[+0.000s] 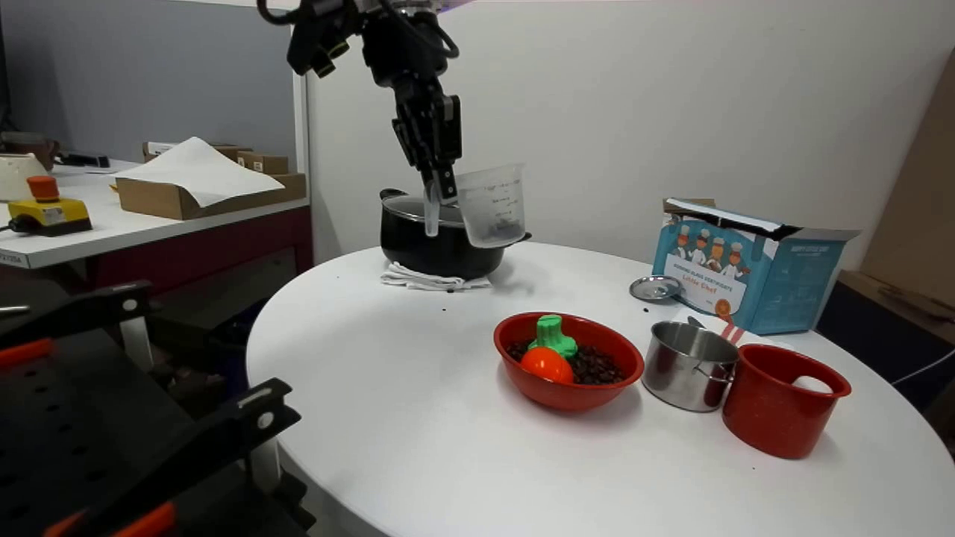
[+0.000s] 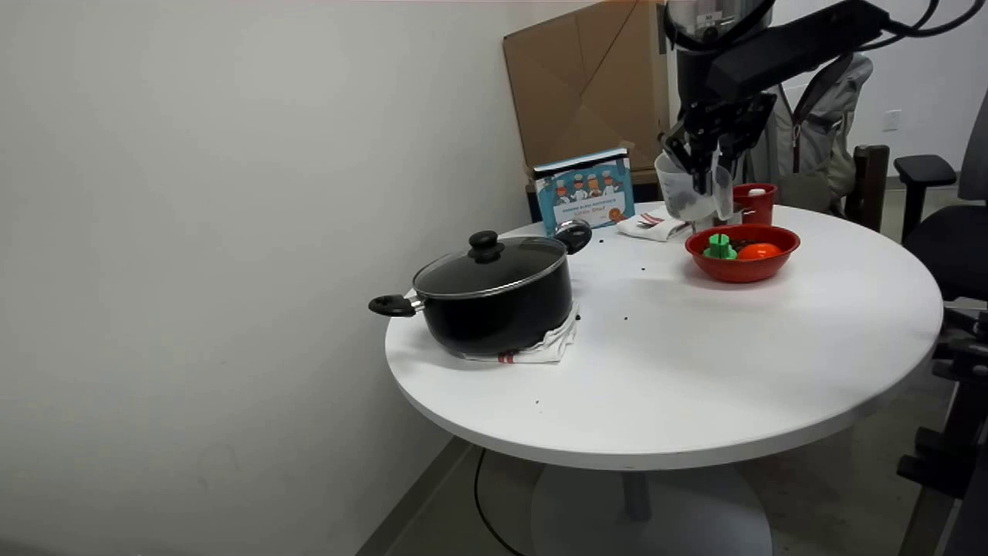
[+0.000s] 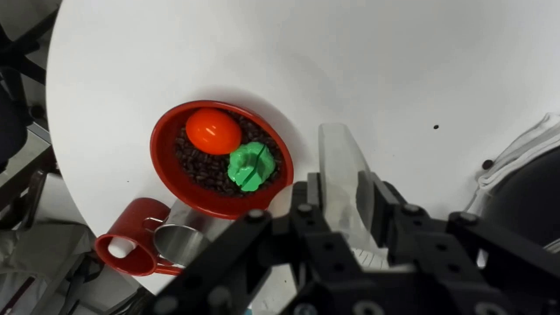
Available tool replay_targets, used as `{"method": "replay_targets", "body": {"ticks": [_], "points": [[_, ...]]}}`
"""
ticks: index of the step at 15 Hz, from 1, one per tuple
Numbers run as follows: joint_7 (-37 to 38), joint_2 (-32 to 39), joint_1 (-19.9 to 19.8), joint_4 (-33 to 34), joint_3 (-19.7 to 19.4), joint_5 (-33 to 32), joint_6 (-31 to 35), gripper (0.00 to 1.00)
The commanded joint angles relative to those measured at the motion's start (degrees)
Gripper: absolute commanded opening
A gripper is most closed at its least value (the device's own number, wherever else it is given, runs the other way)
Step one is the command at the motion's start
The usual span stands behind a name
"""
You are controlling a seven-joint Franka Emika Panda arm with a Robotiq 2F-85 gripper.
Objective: Pour some of the contents in the clear jar into the red bowl
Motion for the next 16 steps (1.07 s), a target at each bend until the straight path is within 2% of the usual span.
{"method": "replay_targets", "body": {"ticks": [1, 3, 8, 16], "points": [[4.8, 4.1, -0.7, 0.1, -1.0, -6.2, 4.2, 0.13], [5.9, 6.1, -0.6, 0.3, -1.3, -8.1, 5.1, 0.13], [4.8, 10.9, -0.6, 0.5, -1.1, -7.5, 7.2, 0.13], [-5.5, 17.0, -5.2, -1.1, 4.4, 3.8, 11.2, 0.11]]}}
